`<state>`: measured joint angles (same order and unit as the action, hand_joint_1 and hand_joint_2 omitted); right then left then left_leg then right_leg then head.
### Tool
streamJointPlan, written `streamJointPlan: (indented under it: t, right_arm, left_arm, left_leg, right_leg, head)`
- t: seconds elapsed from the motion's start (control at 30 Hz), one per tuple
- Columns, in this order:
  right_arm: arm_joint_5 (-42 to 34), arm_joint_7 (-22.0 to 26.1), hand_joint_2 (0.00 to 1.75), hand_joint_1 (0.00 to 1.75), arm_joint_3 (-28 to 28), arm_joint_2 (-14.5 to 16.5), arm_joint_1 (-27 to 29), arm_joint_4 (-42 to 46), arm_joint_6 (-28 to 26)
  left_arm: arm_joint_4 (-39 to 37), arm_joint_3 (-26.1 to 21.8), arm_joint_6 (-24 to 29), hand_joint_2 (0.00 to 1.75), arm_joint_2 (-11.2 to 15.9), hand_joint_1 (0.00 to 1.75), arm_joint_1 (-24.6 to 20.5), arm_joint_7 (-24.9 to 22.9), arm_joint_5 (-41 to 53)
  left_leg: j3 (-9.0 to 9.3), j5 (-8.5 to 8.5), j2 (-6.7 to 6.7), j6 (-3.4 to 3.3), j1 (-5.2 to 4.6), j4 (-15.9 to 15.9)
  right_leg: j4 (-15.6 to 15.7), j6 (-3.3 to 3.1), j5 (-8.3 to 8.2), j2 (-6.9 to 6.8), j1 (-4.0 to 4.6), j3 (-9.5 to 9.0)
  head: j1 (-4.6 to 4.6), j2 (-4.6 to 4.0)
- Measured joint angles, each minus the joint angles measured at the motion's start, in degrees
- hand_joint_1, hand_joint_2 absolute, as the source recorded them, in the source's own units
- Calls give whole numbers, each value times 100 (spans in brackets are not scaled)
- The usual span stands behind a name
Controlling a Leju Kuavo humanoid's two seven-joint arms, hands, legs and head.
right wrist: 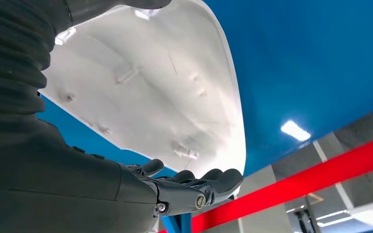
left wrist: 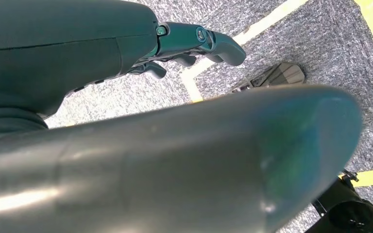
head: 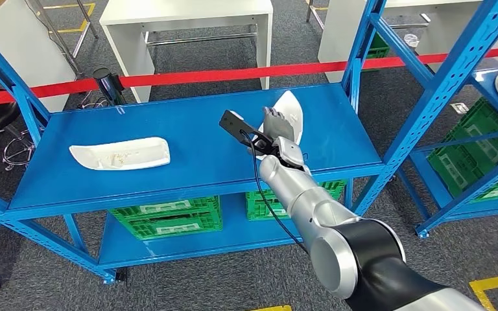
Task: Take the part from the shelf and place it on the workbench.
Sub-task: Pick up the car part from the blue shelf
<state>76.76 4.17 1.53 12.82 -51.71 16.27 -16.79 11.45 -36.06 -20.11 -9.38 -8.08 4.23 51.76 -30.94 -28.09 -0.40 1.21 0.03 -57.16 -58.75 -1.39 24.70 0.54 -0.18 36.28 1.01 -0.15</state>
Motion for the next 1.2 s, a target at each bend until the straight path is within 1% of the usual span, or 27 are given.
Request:
streamJointPlan:
  t: [0.1, 0.3, 0.5, 0.6, 0.9, 1.03, 1.2]
  right_arm:
    - [-94, -17, 175, 0, 0, 7, -138, 27, -93]
    - [-240, -16, 175, 0, 0, 82, -465, 96, -113]
    - [-376, -273, 175, 0, 2, 110, -538, 157, -305]
    - [-537, -262, 175, 0, 1, 105, -596, 205, -442]
    - [-634, -221, 175, 0, 0, 89, -717, 242, -515]
    - [-868, -230, 175, 0, 1, 88, -716, 300, -747]
    - [-1044, -318, 175, 0, 6, 88, -608, 462, -1283]
  left_arm:
    - [0, 0, 0, 0, 0, 0, 0, 6, 19]
    - [0, 0, 0, 0, 0, 0, -2, 15, 37]
    - [0, 0, 0, 0, 0, 0, 2, 37, 62]
    - [0, 0, 0, 0, 0, 0, 2, 39, 72]
    - [0, -1, 0, 0, -1, 0, 1, 41, 74]
    - [0, -4, 0, 0, -8, 0, -4, 30, 74]
    - [0, -28, 0, 0, -33, 0, -9, -44, 70]
  left_leg:
    - [0, 0, 1, 0, 0, 0]
    - [3, 1, 0, 1, 0, 0]
    - [3, 1, 0, 2, 0, 0]
    - [4, 1, 1, 1, 0, -1]
    - [5, 1, 1, 1, 0, -1]
    - [5, 1, 0, 1, 0, -1]
    - [5, 1, 1, 1, 0, -1]
  right_leg:
    - [0, 0, 0, 1, 0, 0]
    - [0, 0, 0, 1, 2, -1]
    - [0, 0, 0, 0, 1, -1]
    - [0, 0, 0, 1, 1, -1]
    - [0, 0, 0, 1, 1, -1]
    - [0, 0, 0, 1, 1, -1]
    - [0, 0, 0, 2, 1, -2]
  head:
    - [0, 0]
    - [0, 0]
    - [0, 0]
    - [0, 0]
    - [0, 0]
    - [0, 0]
    - [0, 0]
